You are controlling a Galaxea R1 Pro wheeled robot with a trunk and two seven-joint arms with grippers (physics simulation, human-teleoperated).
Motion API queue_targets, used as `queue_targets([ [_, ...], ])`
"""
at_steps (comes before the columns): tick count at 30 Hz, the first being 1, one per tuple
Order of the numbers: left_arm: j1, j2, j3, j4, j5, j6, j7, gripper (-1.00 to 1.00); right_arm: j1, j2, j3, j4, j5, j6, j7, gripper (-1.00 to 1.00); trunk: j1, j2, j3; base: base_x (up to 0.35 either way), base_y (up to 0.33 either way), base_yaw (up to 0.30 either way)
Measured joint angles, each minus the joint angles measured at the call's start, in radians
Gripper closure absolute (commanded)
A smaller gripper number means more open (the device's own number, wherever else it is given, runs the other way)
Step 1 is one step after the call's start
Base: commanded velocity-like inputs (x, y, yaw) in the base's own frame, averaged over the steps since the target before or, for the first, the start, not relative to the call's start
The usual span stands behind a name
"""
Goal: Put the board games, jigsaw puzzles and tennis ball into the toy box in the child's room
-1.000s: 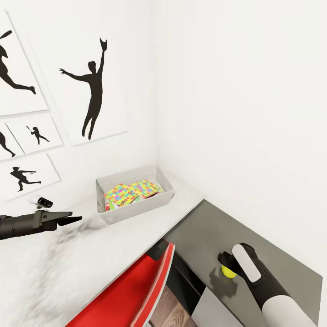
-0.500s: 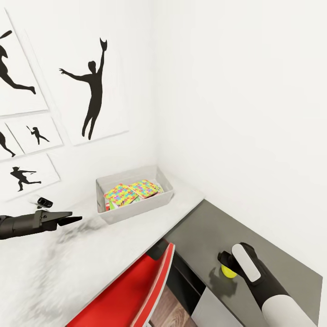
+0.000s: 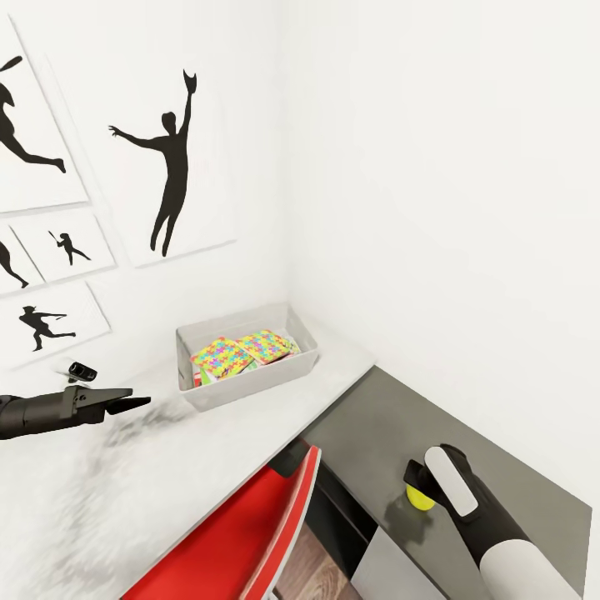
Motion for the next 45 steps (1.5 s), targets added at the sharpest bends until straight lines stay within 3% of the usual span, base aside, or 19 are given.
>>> queue_targets([
  [30, 0.0, 0.0, 0.0, 0.0, 0.0, 0.0, 0.0, -1.0, 0.001, -0.003, 0.001, -0.014, -0.004, -0.005, -0.001, 1.0, 0.0, 0.0, 0.009, 0.0, 0.0, 0.0],
  [34, 0.0, 0.0, 0.0, 0.0, 0.0, 0.0, 0.0, -1.0, 0.009, -0.006, 0.003, -0.107, -0.005, -0.005, -0.001, 1.0, 0.0, 0.0, 0.015, 0.0, 0.0, 0.0],
  [41, 0.0, 0.0, 0.0, 0.0, 0.0, 0.0, 0.0, -1.0, 0.013, -0.008, 0.004, -0.351, -0.008, 0.005, -0.007, 1.0, 0.0, 0.0, 0.027, 0.0, 0.0, 0.0],
  [45, 0.0, 0.0, 0.0, 0.0, 0.0, 0.0, 0.0, -1.0, 0.035, -0.008, 0.029, -0.511, -0.01, 0.023, -0.007, 1.0, 0.0, 0.0, 0.033, 0.0, 0.0, 0.0],
])
